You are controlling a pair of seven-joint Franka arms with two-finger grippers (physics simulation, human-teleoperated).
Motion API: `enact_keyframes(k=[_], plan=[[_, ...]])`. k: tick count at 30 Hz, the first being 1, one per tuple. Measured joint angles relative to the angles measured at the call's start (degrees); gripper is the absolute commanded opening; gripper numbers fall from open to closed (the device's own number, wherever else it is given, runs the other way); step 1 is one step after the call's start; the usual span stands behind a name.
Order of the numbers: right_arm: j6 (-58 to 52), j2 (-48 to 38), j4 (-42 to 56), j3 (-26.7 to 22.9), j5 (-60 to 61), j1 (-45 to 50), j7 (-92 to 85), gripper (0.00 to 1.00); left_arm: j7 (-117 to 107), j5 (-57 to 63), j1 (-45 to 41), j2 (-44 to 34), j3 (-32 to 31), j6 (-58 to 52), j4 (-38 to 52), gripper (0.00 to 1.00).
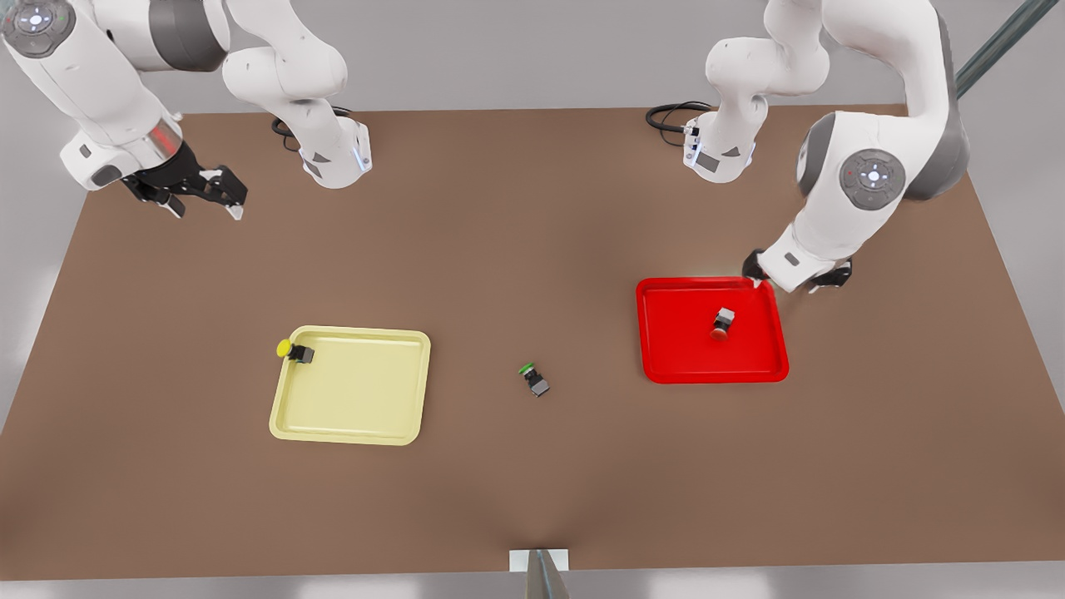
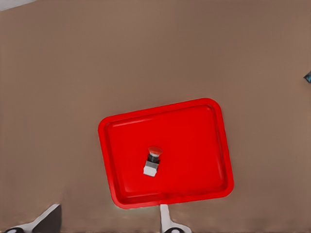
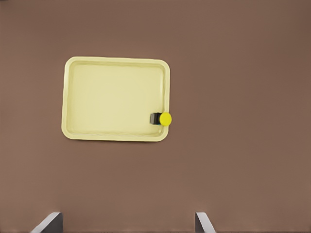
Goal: Place the switches on the corresponding trays according to their colors
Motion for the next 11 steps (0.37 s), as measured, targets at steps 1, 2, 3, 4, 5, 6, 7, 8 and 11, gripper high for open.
enact_keyframes(k=[1, 2, 3, 4, 5, 6, 7, 8, 11], plan=[[2.1, 0.0, -2.8, -0.1, 0.1, -0.1, 0.0, 1.0, 1.7, -1.0, 1.1, 1.0, -0.9, -3.1, 2.3, 1.0], [3.5, 1.7, -4.3, -0.1, 1.3, 0.1, 0.0, 1.0, 1.8, -1.8, 0.9, 3.9, -0.9, -7.1, 7.0, 1.0], [3.6, 2.4, -4.5, -0.2, 3.0, -0.2, 0.0, 1.0, 1.8, -2.4, 0.8, 7.0, -1.0, -9.3, 11.7, 1.0], [3.7, 2.5, -4.5, -0.2, 3.1, -0.2, 0.0, 1.0, 1.8, -2.9, 1.8, 5.3, -1.9, -8.8, 9.7, 1.0], [3.7, 2.5, -4.5, -0.2, 3.1, -0.2, 0.0, 1.0, 1.7, -3.2, 3.8, 1.1, -3.6, -5.4, 4.3, 1.0], [3.7, 2.5, -4.5, -0.2, 3.1, -0.2, -0.1, 1.0, 1.1, -3.5, 3.9, -2.2, -3.7, -2.0, -0.7, 1.0], [3.7, 2.5, -4.4, -0.2, 3.1, -0.2, -0.1, 1.0, 0.9, -3.7, 3.5, -2.5, -3.7, -1.9, -1.0, 1.0], [3.8, 2.5, -4.5, -0.2, 3.1, -0.2, -0.4, 1.0, 0.0, -3.8, 3.1, -2.5, -3.7, -1.9, -0.9, 1.0], [4.0, 2.5, -4.4, -0.2, 3.1, -0.2, -0.5, 1.0, -3.0, -4.1, 2.4, -2.4, -3.7, -1.7, -0.9, 1.0]])
